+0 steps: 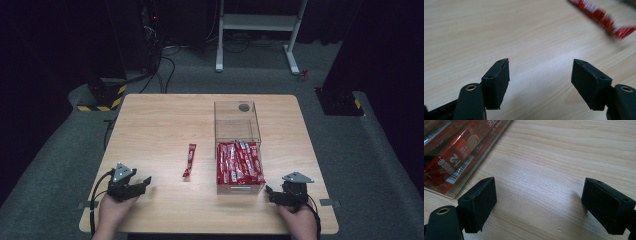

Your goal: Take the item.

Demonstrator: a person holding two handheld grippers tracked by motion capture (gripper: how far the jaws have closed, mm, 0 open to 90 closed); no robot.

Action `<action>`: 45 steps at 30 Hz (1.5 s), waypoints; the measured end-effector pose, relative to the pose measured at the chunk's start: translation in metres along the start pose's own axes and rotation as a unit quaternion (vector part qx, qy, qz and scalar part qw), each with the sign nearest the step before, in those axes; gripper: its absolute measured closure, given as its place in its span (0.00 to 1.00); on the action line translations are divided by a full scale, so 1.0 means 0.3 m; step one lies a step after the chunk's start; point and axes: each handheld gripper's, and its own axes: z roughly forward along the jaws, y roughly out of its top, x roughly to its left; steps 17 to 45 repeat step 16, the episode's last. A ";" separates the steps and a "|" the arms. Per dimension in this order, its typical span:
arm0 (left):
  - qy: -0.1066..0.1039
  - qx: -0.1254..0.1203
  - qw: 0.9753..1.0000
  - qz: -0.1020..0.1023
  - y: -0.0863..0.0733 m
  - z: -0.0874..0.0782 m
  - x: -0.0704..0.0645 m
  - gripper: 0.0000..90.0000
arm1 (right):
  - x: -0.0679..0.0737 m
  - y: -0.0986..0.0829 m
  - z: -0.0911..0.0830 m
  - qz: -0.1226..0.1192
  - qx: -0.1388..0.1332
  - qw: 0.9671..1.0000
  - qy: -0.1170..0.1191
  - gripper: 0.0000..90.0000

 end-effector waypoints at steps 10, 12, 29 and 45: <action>0.013 0.023 1.000 -0.015 -0.072 -0.023 0.012 0.17 | 0.000 0.000 0.000 0.000 0.000 1.000 0.000 0.14; 0.019 0.021 0.999 -0.017 -0.075 -0.025 0.008 0.16 | 0.001 0.000 0.000 0.001 0.000 1.000 0.000 0.14; 0.021 0.021 0.999 -0.020 -0.075 -0.024 0.005 0.16 | -0.001 0.001 0.002 -0.010 0.001 1.000 0.006 0.11; 0.021 0.021 0.999 -0.020 -0.075 -0.024 0.005 0.16 | -0.001 0.001 0.002 -0.010 0.001 1.000 0.006 0.11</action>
